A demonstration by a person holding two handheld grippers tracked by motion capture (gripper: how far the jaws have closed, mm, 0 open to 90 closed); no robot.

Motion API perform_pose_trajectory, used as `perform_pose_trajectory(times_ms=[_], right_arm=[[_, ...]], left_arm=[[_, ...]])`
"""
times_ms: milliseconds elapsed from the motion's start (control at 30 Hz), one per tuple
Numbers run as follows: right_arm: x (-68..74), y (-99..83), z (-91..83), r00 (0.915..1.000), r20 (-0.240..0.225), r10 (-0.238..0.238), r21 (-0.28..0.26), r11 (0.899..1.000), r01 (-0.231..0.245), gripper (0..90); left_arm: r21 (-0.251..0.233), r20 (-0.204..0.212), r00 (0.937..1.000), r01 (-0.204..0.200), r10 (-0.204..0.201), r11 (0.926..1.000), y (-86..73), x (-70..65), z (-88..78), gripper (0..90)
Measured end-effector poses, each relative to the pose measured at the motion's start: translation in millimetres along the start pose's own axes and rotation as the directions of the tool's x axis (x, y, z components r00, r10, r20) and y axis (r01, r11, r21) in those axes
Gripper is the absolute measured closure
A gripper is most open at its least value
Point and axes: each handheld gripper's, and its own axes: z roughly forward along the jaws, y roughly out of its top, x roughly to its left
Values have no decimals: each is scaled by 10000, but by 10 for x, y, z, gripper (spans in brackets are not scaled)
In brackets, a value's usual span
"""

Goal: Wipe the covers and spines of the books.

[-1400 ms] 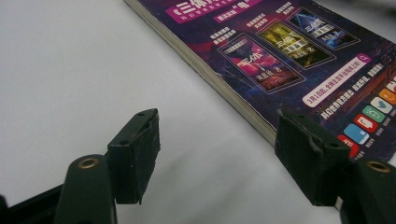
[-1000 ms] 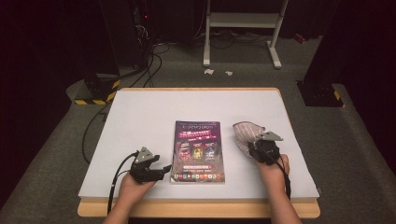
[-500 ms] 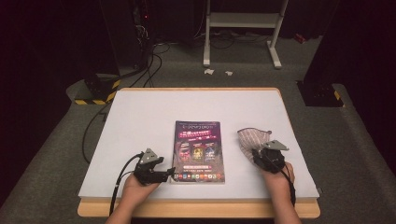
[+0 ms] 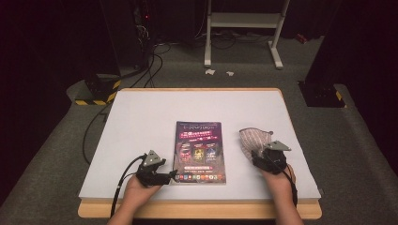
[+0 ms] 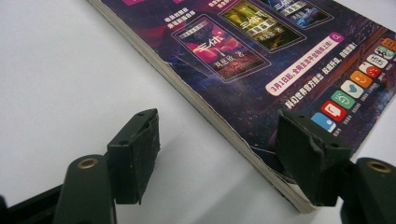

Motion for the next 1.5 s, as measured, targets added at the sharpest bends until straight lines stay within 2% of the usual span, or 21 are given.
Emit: perform_pose_trajectory(times_ms=[433, 633, 767, 867, 1033, 1233, 1367, 1500], right_arm=[[55, 200, -251, 9996, -237, -118, -735, 9972, 101, 282], [211, 310, -406, 9979, -316, -557, -1330, 9898, 510, 286], [326, 363, -488, 9946, -667, -798, -1659, 9838, 678, 288], [428, 378, -505, 9887, -1223, -872, -1739, 9826, 652, 288], [629, 334, -442, 9788, -1702, -1142, -1650, 9825, 859, 310], [858, 231, -284, 9578, -2463, -1480, -1083, 9863, 1246, 332], [979, 143, -160, 9485, -2771, -1534, -653, 9879, 1407, 332], [1055, 81, -57, 9383, -3163, -1396, -217, 9899, 1400, 331]], left_arm=[[50, 71, 10000, -32, 32, 10000, 4, -22, 13, 311], [86, 65, 10000, -20, 19, 10000, 6, -31, 13, 310], [80, 90, 10000, -19, 18, 10000, 7, -35, 17, 310], [91, 101, 9999, -33, 32, 10000, 8, -43, 20, 311], [132, 109, 9999, -119, 118, 9998, 11, -51, 22, 313], [159, 217, 9997, -115, 111, 9998, 13, -76, 38, 314], [167, 265, 9996, -128, 123, 9998, 15, -96, 45, 314], [182, 320, 9993, -176, 171, 9997, 20, -119, 56, 319]])
